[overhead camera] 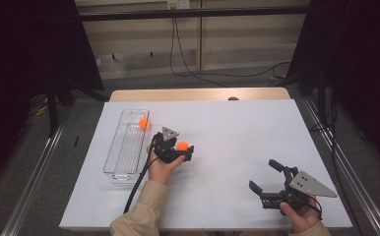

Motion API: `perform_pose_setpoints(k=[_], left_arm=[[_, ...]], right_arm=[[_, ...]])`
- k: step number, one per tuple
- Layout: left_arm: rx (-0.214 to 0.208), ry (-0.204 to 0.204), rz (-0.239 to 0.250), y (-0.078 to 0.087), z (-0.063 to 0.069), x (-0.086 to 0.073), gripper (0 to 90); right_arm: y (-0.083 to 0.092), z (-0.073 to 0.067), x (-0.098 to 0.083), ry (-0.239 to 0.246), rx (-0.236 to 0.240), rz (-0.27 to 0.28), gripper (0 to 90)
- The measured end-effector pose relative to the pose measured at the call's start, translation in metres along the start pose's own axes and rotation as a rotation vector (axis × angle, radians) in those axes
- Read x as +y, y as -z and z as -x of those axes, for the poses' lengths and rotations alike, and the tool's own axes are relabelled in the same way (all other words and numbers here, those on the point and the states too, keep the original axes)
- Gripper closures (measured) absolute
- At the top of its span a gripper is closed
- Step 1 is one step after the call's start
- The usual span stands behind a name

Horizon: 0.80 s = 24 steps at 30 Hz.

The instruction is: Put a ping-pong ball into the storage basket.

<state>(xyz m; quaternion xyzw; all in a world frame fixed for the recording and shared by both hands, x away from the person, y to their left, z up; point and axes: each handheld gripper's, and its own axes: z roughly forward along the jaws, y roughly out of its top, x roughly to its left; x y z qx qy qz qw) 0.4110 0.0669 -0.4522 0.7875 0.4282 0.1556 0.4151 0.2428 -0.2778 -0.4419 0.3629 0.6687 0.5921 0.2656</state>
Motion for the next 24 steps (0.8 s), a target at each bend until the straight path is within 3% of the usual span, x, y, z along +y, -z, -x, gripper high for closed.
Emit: perform_pose_setpoints(k=[24], left_arm=[[0.005, 0.011, -0.038, -0.0087, -0.0049, -0.0023, 26.6]], right_arm=[[-0.0001, -0.0002, 0.0, 0.0, 0.001, -0.001, 2.5]])
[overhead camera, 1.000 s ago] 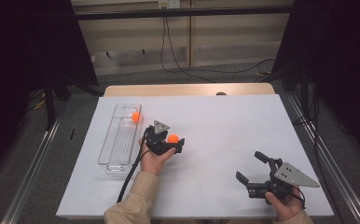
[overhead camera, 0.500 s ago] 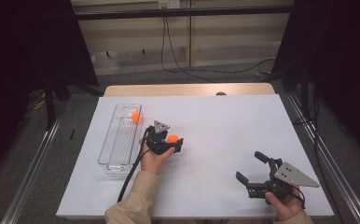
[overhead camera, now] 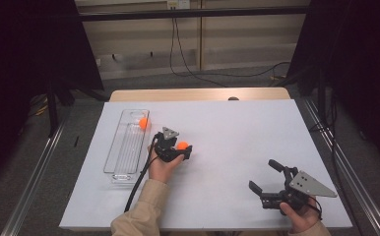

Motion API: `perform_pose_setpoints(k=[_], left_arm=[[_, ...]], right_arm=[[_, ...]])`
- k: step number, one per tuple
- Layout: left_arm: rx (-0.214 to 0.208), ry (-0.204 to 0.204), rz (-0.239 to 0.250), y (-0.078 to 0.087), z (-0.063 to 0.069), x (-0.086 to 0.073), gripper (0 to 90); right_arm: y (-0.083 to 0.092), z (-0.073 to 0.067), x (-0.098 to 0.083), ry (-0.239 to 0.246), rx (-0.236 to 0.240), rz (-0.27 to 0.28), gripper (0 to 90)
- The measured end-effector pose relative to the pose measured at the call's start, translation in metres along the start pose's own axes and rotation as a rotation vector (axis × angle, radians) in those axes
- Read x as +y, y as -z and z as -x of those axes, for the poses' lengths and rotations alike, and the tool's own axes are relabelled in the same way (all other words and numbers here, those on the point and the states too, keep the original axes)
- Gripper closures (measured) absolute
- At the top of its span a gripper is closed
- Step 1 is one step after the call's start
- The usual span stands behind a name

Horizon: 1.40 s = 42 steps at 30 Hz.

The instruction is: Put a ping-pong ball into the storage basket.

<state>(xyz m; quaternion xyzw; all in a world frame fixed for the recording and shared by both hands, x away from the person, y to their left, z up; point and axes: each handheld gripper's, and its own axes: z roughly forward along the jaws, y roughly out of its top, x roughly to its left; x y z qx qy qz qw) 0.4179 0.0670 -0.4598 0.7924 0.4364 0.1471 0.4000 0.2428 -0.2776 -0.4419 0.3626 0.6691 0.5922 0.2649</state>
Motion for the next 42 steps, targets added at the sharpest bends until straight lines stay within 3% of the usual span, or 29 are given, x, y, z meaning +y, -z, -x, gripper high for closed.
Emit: perform_pose_setpoints(k=[42], left_arm=[[-0.011, -0.009, -0.04, -0.005, -0.0017, -0.0013, 38.6]], right_arm=[[-0.0002, 0.0, 0.0, 0.0, 0.002, -0.001, 2.8]])
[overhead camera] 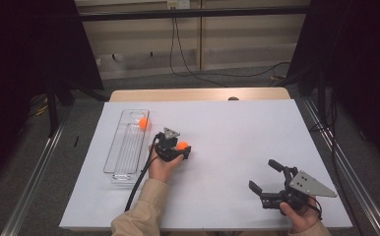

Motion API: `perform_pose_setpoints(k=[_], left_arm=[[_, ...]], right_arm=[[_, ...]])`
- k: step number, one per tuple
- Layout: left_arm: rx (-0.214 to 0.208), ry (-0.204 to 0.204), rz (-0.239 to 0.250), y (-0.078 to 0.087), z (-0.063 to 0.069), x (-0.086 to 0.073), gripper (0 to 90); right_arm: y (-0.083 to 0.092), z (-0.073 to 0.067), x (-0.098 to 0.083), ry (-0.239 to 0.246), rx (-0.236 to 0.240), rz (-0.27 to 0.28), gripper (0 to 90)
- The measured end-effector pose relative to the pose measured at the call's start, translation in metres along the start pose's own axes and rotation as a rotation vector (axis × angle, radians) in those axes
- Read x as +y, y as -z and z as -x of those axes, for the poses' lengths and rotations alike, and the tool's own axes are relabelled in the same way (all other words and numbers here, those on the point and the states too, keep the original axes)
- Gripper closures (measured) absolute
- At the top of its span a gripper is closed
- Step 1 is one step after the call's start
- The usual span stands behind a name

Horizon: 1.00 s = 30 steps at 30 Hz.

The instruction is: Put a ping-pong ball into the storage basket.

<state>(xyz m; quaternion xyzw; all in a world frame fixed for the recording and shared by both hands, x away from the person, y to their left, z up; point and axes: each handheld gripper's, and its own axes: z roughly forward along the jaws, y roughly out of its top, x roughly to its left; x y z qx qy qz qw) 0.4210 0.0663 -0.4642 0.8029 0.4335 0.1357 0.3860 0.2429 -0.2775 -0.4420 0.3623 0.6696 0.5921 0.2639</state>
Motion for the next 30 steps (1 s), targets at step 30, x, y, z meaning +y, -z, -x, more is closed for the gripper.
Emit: perform_pose_setpoints(k=[30], left_arm=[[0.0, 0.003, -0.029, -0.0029, -0.001, -0.0016, 43.1]], right_arm=[[0.0001, 0.0001, 0.0001, 0.002, 0.0, 0.0, 2.9]])
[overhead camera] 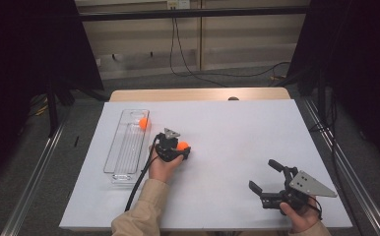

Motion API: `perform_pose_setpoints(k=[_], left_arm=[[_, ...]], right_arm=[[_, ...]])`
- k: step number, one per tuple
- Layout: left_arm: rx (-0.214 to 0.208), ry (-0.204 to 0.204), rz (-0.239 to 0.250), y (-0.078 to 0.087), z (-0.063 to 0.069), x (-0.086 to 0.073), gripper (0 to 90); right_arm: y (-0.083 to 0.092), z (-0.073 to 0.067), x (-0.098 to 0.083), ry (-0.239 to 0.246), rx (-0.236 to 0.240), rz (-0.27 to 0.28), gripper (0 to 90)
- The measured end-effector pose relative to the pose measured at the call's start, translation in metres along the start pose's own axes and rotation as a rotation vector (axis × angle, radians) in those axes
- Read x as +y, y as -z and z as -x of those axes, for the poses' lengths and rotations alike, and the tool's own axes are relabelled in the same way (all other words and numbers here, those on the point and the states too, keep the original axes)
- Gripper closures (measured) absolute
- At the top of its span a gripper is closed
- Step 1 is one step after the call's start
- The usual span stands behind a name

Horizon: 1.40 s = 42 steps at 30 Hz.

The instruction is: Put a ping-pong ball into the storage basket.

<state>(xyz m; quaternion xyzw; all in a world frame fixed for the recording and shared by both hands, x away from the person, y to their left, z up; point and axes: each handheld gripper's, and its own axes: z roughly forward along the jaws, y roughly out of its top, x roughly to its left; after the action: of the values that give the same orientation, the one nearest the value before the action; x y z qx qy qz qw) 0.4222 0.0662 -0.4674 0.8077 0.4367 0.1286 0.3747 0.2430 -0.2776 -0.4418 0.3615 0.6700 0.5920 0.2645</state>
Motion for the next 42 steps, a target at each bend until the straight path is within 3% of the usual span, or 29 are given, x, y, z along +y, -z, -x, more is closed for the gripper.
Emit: perform_pose_setpoints(k=[17, 42], left_arm=[[0.003, -0.002, -0.001, 0.0003, 0.0011, 0.0, 50.4], [-0.02, 0.024, -0.001, 0.0068, -0.0012, 0.0024, 50.8]], right_arm=[[-0.0001, -0.0001, 0.0, 0.0, 0.0, -0.002, 2.9], [-0.0001, -0.0004, 0.0, 0.003, 0.001, -0.003, 2.9]])
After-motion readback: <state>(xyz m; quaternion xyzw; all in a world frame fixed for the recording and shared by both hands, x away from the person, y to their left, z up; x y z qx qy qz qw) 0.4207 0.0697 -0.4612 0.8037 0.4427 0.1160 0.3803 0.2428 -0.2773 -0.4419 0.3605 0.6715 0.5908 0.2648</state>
